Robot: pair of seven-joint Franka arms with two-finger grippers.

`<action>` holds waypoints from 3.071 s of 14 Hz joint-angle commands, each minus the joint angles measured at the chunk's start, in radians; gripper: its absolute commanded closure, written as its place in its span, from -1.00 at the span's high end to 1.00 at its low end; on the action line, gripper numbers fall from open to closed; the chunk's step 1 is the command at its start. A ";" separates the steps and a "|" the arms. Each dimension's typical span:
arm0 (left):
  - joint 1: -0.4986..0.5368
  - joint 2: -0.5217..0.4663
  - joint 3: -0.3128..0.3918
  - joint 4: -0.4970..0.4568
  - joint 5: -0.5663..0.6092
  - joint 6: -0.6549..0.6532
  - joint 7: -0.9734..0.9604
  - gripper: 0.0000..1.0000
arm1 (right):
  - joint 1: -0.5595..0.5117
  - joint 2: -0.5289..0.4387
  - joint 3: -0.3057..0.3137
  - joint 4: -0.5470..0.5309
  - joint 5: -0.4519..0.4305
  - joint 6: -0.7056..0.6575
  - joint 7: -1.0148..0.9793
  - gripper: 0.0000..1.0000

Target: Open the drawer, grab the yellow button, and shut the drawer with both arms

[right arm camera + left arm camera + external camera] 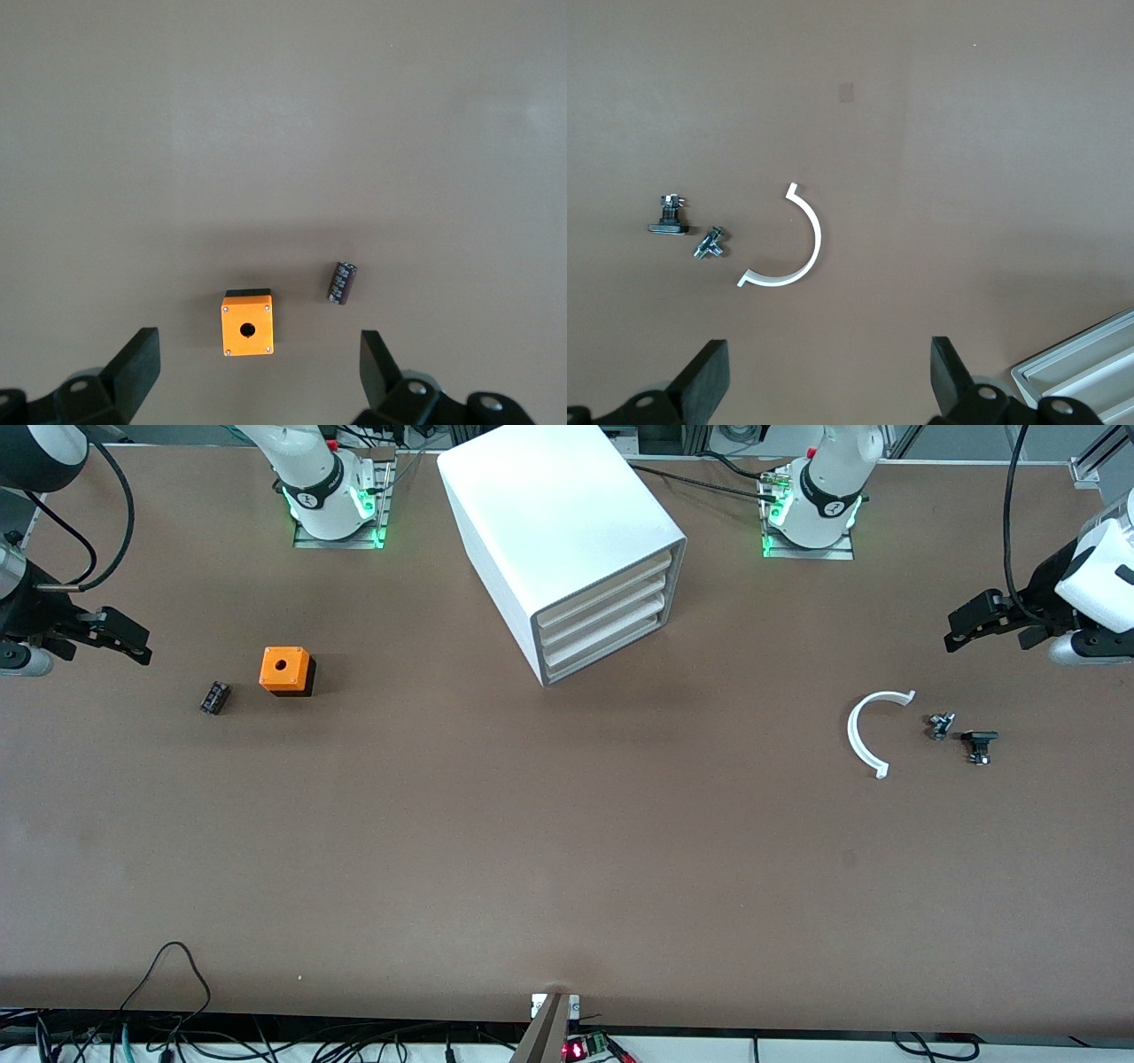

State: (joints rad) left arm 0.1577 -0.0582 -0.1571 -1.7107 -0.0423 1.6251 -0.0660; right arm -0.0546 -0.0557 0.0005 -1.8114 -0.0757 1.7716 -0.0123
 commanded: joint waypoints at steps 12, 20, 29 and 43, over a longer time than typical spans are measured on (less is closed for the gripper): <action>-0.017 0.083 -0.025 0.039 -0.004 -0.063 0.021 1.00 | -0.002 0.010 0.000 0.021 0.020 -0.021 -0.018 1.00; -0.012 0.293 -0.033 -0.119 -0.406 -0.129 0.084 1.00 | -0.001 0.008 0.003 0.021 0.020 -0.023 -0.017 1.00; -0.047 0.385 -0.286 -0.524 -0.942 0.045 0.445 0.98 | 0.002 0.001 0.053 0.023 0.020 -0.015 -0.003 1.00; -0.047 0.367 -0.400 -0.555 -0.976 0.128 0.448 -1.00 | 0.002 0.007 0.217 0.035 0.017 -0.066 -0.015 1.00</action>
State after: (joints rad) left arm 0.1063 0.3419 -0.5482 -2.2318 -1.0197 1.7027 0.3603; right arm -0.0464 -0.0574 0.2120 -1.7984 -0.0730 1.7184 -0.0138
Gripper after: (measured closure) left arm 0.665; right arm 0.000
